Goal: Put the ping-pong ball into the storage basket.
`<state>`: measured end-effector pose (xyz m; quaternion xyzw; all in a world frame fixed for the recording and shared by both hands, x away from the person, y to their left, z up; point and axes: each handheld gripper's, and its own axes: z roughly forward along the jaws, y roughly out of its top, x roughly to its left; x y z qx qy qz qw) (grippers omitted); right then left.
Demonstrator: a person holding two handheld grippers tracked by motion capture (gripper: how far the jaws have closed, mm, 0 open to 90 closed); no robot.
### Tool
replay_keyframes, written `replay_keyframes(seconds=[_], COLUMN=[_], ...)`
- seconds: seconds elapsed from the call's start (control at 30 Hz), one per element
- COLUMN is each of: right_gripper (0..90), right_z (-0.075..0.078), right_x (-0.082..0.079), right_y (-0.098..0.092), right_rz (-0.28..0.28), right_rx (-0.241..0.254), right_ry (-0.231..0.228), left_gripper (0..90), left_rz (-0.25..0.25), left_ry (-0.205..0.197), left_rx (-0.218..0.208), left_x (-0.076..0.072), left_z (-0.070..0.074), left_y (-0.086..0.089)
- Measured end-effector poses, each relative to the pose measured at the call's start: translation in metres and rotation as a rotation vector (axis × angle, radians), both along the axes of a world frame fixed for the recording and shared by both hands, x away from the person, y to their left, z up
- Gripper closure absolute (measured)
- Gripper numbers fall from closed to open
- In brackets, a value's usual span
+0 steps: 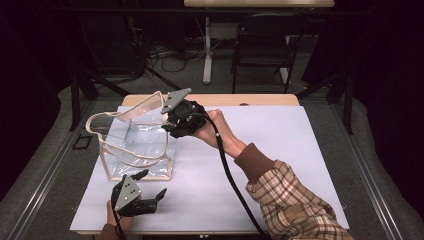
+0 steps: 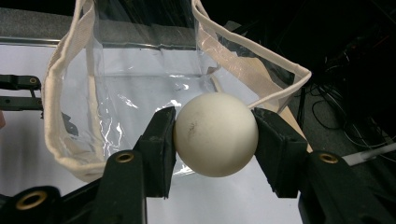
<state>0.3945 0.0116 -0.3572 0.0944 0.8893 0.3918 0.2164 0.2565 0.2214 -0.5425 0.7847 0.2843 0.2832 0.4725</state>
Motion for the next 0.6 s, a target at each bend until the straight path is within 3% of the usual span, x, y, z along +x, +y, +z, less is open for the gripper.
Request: replay_keyframes(seconds=[0.6], right_gripper=[51.0], right_z=[-0.0013], right_x=[0.0029], right_y=[0.0093], right_rz=[0.004], right_rx=[-0.01], right_ry=[0.002], left_gripper=[16.1], left_rz=[-0.001], left_ry=[0.0], left_rx=[-0.004], left_x=[0.0], left_z=[-0.0002], left_y=[-0.0003])
